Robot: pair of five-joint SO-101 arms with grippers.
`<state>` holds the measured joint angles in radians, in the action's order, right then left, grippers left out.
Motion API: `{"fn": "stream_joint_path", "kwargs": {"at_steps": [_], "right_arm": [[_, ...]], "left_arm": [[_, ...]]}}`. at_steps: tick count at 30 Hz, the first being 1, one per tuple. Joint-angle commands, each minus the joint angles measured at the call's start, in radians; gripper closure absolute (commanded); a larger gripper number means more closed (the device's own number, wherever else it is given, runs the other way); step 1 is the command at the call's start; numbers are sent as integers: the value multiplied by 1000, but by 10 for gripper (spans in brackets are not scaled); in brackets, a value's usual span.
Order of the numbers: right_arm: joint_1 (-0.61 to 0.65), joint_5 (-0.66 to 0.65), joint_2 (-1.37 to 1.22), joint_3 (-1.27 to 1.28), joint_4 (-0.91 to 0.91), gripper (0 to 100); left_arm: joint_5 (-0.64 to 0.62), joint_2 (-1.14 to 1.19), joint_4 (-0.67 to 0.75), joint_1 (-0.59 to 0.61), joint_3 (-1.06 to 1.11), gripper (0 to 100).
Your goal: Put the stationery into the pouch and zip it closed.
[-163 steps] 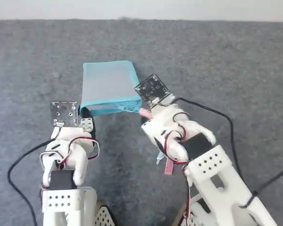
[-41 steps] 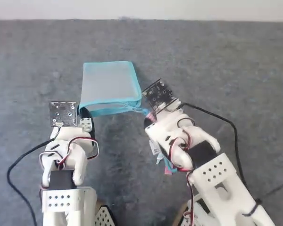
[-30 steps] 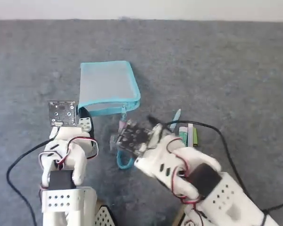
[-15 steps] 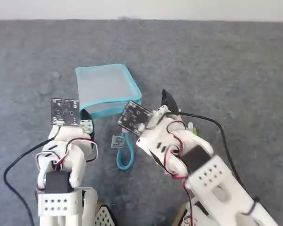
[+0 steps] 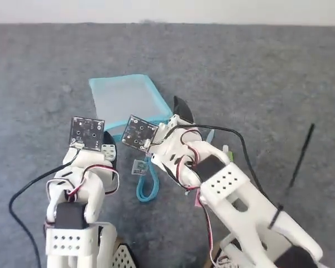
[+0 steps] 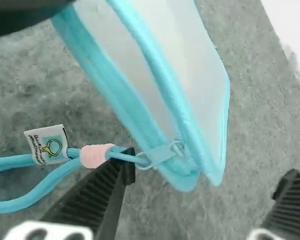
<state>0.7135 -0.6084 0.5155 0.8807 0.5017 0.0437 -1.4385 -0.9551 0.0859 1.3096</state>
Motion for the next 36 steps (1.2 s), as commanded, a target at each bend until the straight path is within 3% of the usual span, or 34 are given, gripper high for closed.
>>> {"fn": "stream_joint_path", "kwargs": {"at_steps": [1, 7, 16, 24, 32, 36], "right_arm": [[-12, -11, -24, -64, -74, 701], [-13, -9, -45, -61, -91, 989], [-18, -11, -30, -89, 27, 992], [-45, -8, 96, -68, 94, 989], [-85, 69, 315, -58, 303, 989], [-70, 69, 387, -14, 295, 989]], "left_arm": [[12, -21, -3, -6, -53, 988], [12, -21, -3, -6, -53, 988], [12, -21, -3, -6, -51, 988], [8, -21, -2, -6, -51, 988], [-26, -21, 15, -12, -35, 988], [-28, -21, 17, -12, -39, 988]]}}
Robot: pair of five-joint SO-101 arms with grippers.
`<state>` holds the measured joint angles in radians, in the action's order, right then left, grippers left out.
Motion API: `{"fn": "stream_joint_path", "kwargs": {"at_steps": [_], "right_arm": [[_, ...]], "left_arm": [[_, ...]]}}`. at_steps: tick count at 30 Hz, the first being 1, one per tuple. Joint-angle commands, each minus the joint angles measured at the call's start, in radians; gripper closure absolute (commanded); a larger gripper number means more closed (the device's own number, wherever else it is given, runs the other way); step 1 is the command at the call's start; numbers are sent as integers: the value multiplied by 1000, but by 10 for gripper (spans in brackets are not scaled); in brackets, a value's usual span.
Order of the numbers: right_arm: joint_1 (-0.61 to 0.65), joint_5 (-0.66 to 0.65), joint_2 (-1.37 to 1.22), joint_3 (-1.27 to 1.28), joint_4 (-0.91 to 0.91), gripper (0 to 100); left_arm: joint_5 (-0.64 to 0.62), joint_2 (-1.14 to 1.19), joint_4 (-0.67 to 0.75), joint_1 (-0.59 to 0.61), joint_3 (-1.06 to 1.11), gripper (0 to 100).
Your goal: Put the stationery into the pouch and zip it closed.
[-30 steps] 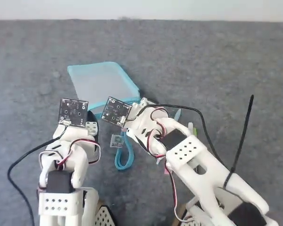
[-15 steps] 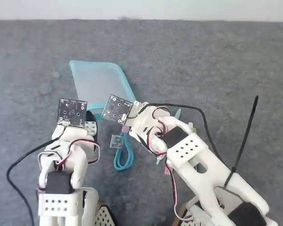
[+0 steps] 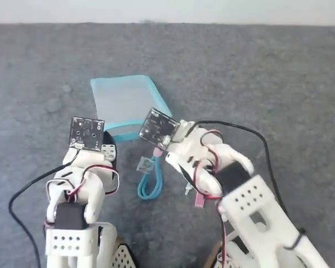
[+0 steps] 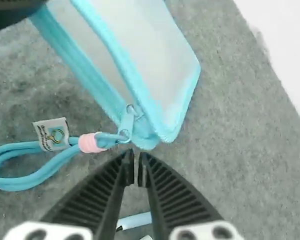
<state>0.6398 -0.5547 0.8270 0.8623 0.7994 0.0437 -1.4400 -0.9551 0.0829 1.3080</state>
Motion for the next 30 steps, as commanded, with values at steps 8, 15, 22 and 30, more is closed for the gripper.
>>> {"fn": "stream_joint_path", "kwargs": {"at_steps": [8, 15, 22, 30], "right_arm": [[31, -3, 93, 120, -101, 886], [31, 51, 88, 138, -185, 804], [-35, 43, 96, 199, -329, 804], [-111, -167, 96, 187, -286, 805]], "left_arm": [[-29, -20, -26, -17, -148, 988], [-14, -20, -135, -71, -234, 988], [5, -20, -146, -68, -231, 988], [6, -20, -138, -66, -211, 988]]}}
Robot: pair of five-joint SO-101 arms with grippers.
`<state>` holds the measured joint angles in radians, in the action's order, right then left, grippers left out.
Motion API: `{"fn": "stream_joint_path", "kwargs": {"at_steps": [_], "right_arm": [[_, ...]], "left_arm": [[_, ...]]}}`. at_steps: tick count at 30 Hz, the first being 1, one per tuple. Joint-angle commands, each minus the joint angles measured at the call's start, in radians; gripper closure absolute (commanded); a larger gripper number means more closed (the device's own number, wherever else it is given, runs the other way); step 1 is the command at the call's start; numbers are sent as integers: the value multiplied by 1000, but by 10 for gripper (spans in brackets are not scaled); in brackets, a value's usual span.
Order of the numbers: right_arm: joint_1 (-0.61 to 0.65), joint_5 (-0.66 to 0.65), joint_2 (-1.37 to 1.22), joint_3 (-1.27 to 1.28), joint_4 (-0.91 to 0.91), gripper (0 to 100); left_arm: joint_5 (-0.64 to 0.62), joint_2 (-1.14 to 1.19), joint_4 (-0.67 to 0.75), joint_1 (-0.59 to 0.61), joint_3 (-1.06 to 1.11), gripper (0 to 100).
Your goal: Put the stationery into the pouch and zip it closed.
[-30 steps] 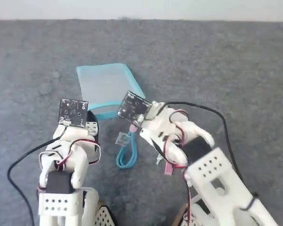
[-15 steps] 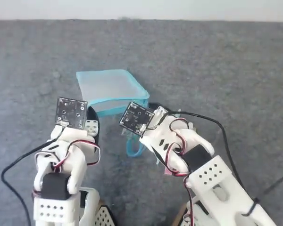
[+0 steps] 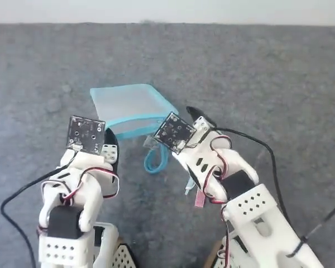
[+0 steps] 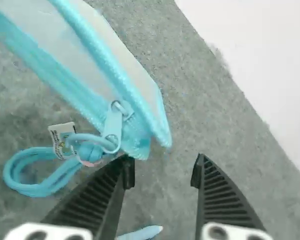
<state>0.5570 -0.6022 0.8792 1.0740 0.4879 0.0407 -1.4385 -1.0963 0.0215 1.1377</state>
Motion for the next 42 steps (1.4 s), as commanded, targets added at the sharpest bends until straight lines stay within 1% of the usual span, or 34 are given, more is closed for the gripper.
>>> {"fn": "stream_joint_path", "kwargs": {"at_steps": [1, 3, 9, 12, 15, 20, 22, 25, 26, 27, 28, 31, 37, 40, 42], "right_arm": [[-31, -147, 44, -31, 47, 805], [-12, -149, 42, -37, 50, 805], [97, -158, 30, -35, -70, 801], [102, -167, -12, -58, -91, 801], [101, -210, -107, -103, -99, 803], [104, -218, -271, -203, -99, 811], [107, -218, -314, -213, -99, 861], [102, -212, -338, -219, -101, 998], [102, -212, -338, -219, -93, 991], [102, -203, -337, -219, -87, 976], [102, -180, -332, -221, -79, 993], [101, -126, -277, -221, -42, 991], [110, -115, -39, -221, 157, 991], [110, -120, 64, -215, 239, 991], [110, -120, 102, -203, 255, 991]], "left_arm": [[11, -21, 3, -5, -38, 988], [11, -21, 3, -5, -38, 988], [11, -21, 3, -6, -35, 988], [11, -21, 3, -6, -35, 988], [11, -21, 3, -8, -35, 988], [11, -21, 2, -11, -35, 988], [20, -21, 0, -12, -33, 988], [23, -21, 0, -12, -33, 988], [23, -21, 0, -12, -31, 988], [23, -21, 2, -12, -25, 987], [23, -21, 6, -12, -16, 986], [25, -21, 55, -5, 28, 983], [23, -21, 94, -5, 65, 896], [20, -21, 97, -5, 71, 907], [23, -21, 112, -5, 84, 934]]}}
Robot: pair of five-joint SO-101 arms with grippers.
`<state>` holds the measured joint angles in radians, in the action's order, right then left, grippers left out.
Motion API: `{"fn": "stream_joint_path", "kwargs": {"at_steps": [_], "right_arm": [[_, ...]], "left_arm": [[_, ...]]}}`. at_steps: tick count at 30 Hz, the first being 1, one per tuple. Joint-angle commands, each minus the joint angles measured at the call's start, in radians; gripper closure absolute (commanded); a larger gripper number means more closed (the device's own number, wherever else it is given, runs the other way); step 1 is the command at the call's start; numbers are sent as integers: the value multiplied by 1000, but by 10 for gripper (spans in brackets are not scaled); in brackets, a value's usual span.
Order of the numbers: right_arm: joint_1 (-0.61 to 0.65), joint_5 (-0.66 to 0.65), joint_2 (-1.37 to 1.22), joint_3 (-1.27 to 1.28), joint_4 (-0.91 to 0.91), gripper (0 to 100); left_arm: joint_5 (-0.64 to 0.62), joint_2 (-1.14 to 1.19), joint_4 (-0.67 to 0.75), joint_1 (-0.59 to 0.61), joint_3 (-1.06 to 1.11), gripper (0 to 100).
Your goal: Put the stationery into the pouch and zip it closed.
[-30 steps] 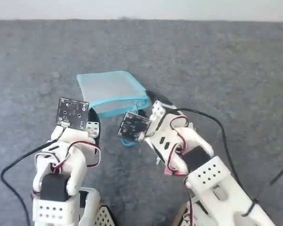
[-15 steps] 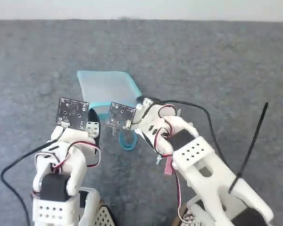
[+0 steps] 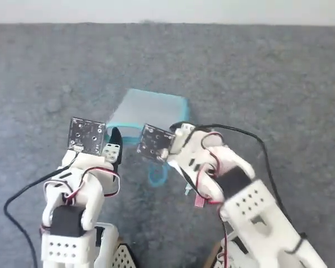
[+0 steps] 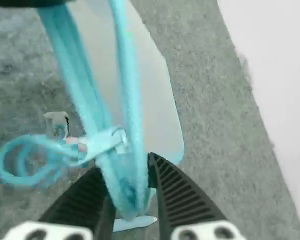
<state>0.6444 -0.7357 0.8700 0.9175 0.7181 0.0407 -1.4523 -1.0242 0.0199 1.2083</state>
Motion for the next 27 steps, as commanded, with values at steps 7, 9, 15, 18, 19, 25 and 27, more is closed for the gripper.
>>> {"fn": "stream_joint_path", "kwargs": {"at_steps": [7, 9, 15, 18, 19, 25, 27], "right_arm": [[21, 14, 120, -2, 21, 991], [21, 14, 120, 8, 12, 991], [21, 14, 120, 57, -36, 991], [22, 14, 131, 58, -28, 991], [22, 17, 133, 58, -28, 991], [87, 20, 142, 69, -15, 991], [104, 20, 177, 69, 16, 991]], "left_arm": [[25, -8, 72, -5, 59, 989], [25, -8, 77, -11, 73, 989], [25, -5, 157, -11, 139, 990], [25, -6, 187, -11, 163, 988], [25, -6, 193, -11, 165, 987], [23, -6, 199, -11, 163, 883], [23, -6, 203, -11, 163, 878]]}}
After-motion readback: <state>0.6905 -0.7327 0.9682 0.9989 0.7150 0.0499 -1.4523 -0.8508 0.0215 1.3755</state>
